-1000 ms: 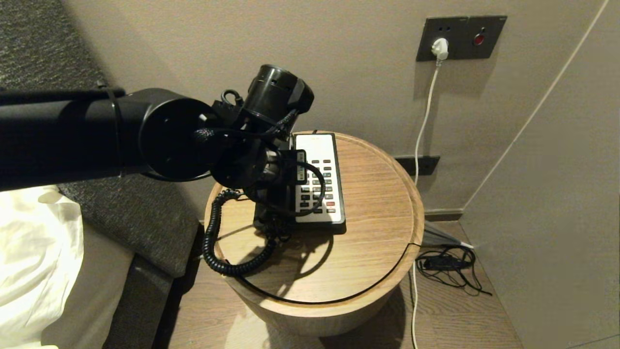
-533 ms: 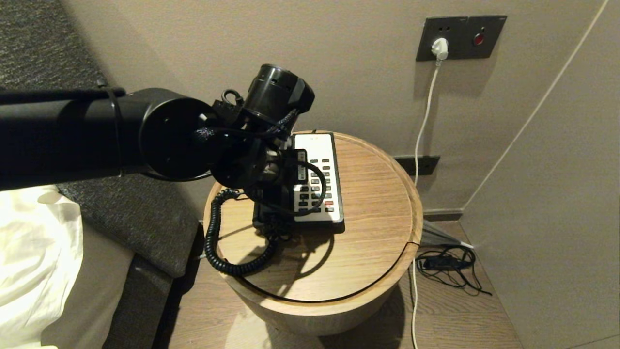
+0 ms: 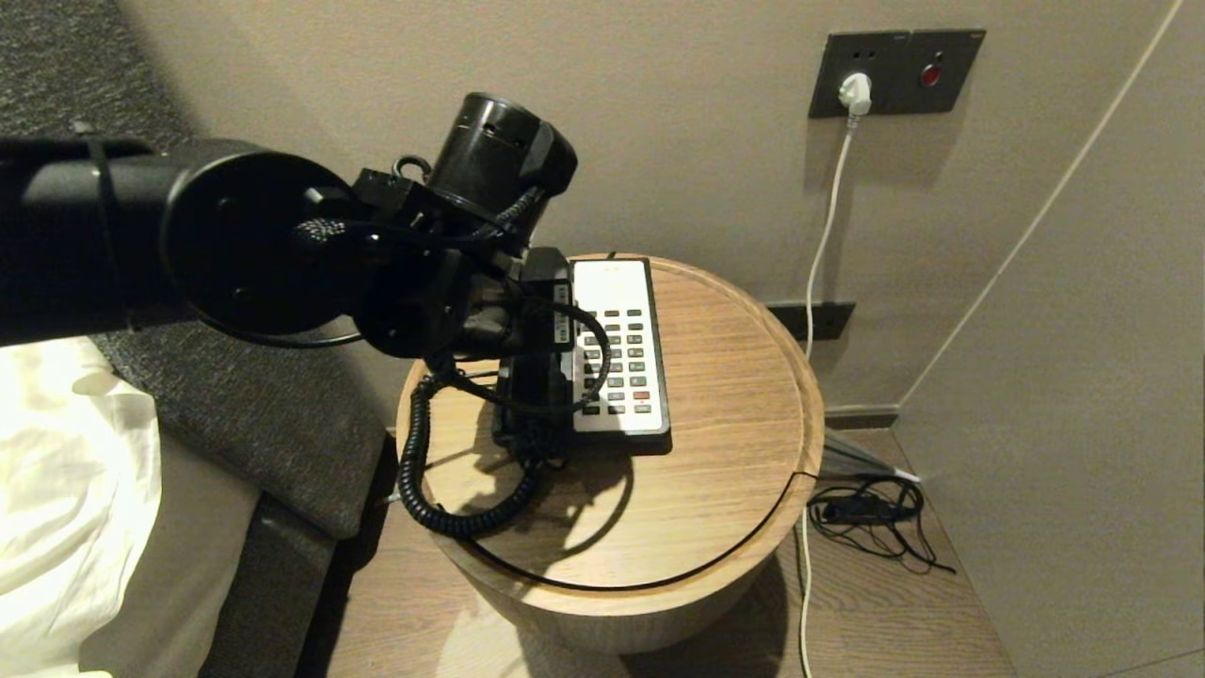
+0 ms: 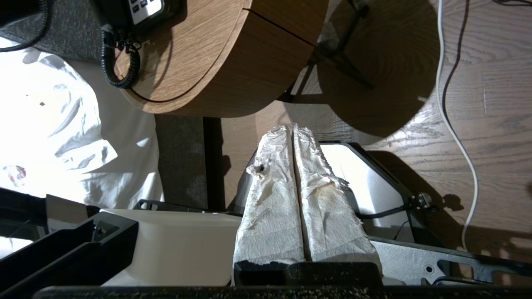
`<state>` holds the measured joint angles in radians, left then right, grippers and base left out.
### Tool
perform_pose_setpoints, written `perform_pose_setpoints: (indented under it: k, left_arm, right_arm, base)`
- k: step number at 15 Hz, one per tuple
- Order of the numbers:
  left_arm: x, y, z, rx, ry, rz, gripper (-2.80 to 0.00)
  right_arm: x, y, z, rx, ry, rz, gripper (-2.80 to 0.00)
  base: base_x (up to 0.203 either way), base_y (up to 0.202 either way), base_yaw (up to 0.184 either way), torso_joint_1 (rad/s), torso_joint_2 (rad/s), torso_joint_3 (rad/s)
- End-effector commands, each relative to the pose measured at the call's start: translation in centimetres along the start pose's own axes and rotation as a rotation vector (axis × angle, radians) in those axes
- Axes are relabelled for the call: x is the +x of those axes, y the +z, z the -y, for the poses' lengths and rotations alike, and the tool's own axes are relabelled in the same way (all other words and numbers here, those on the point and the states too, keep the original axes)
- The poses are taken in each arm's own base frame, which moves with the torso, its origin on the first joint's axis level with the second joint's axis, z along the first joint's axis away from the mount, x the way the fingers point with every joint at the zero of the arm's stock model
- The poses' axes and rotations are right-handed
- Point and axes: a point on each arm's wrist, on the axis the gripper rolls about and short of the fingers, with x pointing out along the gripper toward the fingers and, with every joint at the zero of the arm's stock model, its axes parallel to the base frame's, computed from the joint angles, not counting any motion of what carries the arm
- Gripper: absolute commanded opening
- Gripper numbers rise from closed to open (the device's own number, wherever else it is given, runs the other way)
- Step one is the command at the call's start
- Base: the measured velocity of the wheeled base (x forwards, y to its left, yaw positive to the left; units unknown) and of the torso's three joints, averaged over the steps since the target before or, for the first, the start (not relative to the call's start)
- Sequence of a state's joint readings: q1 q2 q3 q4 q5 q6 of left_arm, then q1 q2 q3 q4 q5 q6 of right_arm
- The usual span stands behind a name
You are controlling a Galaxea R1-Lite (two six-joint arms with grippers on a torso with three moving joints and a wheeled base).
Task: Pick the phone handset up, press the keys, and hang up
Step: Put the handset back, then end the call using the dial pad
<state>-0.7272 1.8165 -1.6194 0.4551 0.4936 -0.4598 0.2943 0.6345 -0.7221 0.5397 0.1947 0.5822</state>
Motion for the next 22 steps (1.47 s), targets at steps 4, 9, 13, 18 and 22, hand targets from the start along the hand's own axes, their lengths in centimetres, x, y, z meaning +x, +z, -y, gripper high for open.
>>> perform_pose_setpoints:
  k: [4,9,13,18,22]
  left_arm:
    - [-5.7,1.0,-3.0,-0.046,-0.043,0.085,-2.80]
    - [-14.4,1.2,-8.0,-0.102,-0.142,0.224,-2.80]
    - [-17.8,-0.4,-11.8,-0.118,-0.134,0.287,-2.80]
    - [-19.1,-2.7,-14.4,-0.148,-0.128,0.283,-2.80]
    - [-18.1,-3.4,-14.5,-0.141,-0.124,0.237,-2.80]
  right_arm:
    - [-0.1,-0.4,0.1,-0.019,0.013,-0.030,-2.80]
    - [-1.6,1.0,-1.2,-0.038,0.029,-0.062,-2.80]
    - [2.6,6.5,-3.9,-0.015,-0.002,-0.163,-2.80]
    - [12.0,13.5,-8.5,-0.035,0.003,-0.318,-2.80]
    - [20.1,13.4,-13.0,-0.115,0.026,-0.495,-2.80]
  base:
    - [0.000,0.000,0.000,0.000,0.00,0.000]
    - [0.000,0.000,0.000,0.000,0.00,0.000]
    - [0.000,0.000,0.000,0.000,0.00,0.000]
    - [0.000,0.000,0.000,0.000,0.00,0.000]
    - [0.000,0.000,0.000,0.000,0.00,0.000]
